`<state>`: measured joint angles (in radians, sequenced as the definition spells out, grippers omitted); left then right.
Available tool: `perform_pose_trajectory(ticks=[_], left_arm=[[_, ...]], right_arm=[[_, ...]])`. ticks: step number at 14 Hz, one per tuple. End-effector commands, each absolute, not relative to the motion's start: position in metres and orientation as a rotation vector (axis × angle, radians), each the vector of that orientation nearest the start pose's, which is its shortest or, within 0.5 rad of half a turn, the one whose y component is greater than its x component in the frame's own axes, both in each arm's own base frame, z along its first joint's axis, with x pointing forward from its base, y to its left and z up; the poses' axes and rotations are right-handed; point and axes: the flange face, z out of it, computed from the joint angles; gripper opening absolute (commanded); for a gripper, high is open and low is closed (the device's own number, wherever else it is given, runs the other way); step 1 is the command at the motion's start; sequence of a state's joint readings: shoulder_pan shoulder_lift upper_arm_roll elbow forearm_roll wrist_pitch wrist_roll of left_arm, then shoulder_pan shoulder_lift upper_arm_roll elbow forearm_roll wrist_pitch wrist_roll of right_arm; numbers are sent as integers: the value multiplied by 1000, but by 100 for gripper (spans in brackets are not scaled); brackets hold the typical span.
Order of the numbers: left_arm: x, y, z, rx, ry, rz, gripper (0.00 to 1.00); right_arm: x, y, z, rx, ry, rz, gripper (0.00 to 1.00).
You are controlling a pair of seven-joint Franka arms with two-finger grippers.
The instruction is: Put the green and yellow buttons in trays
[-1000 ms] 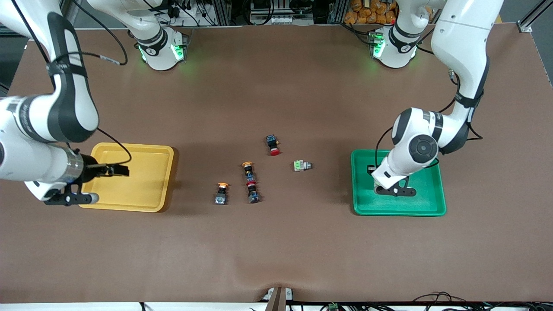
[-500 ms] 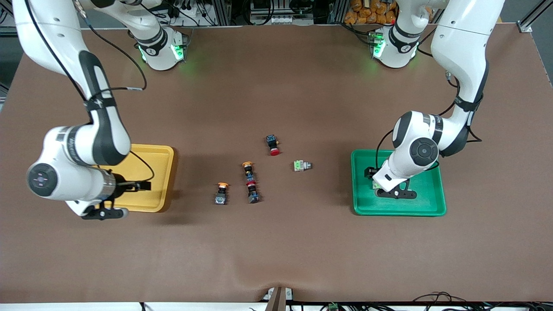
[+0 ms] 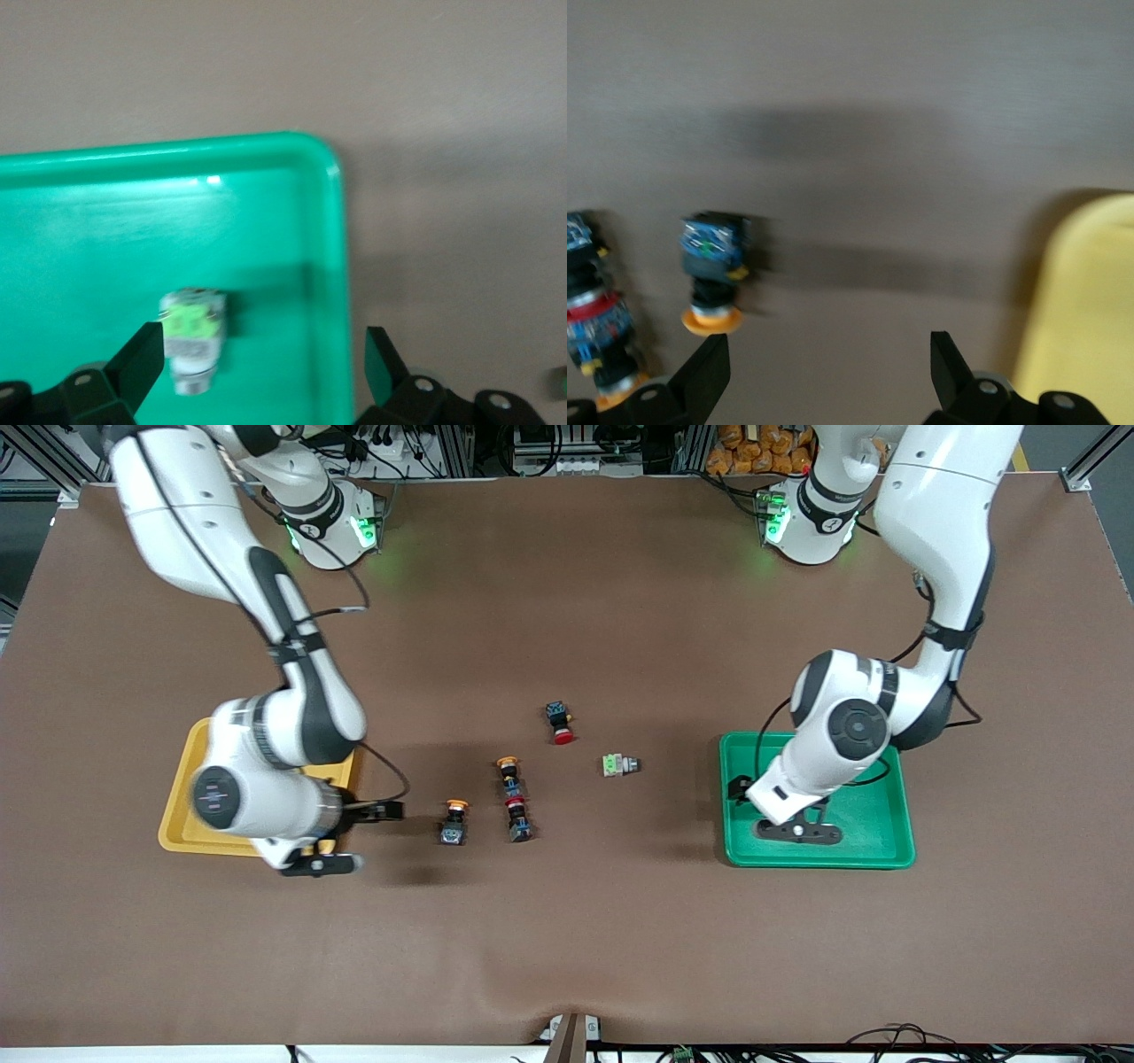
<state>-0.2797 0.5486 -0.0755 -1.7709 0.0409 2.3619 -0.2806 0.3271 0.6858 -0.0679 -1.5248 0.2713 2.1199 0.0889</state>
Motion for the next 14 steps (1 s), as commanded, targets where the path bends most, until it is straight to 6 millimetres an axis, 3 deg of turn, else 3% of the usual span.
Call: perform_pose_trajectory(ticks=[1, 4, 8, 9, 10, 11, 12, 14], left_arm=[[639, -275, 245, -3183, 55, -88, 100], [632, -319, 239, -3196, -35, -100, 100], [607, -393, 222, -3205, -206, -90, 100], [600, -404, 219, -3203, -222, -84, 100], [592, -415, 215, -3200, -225, -78, 100], [587, -421, 213, -3199, -236, -71, 100], [578, -433, 212, -3198, -234, -68, 100], [566, -441, 206, -3187, -211, -53, 100]], right_arm=[[677, 224, 224, -2976, 77, 119, 100], [669, 270, 214, -2974, 237, 58, 100], [668, 282, 196, -2971, 273, -4, 100], [667, 281, 191, -2974, 272, 1, 72], [669, 280, 190, -2969, 279, -9, 35], [669, 280, 191, -2962, 283, -27, 6], [668, 281, 190, -2962, 291, -27, 0], [667, 284, 190, -2960, 294, -24, 0]])
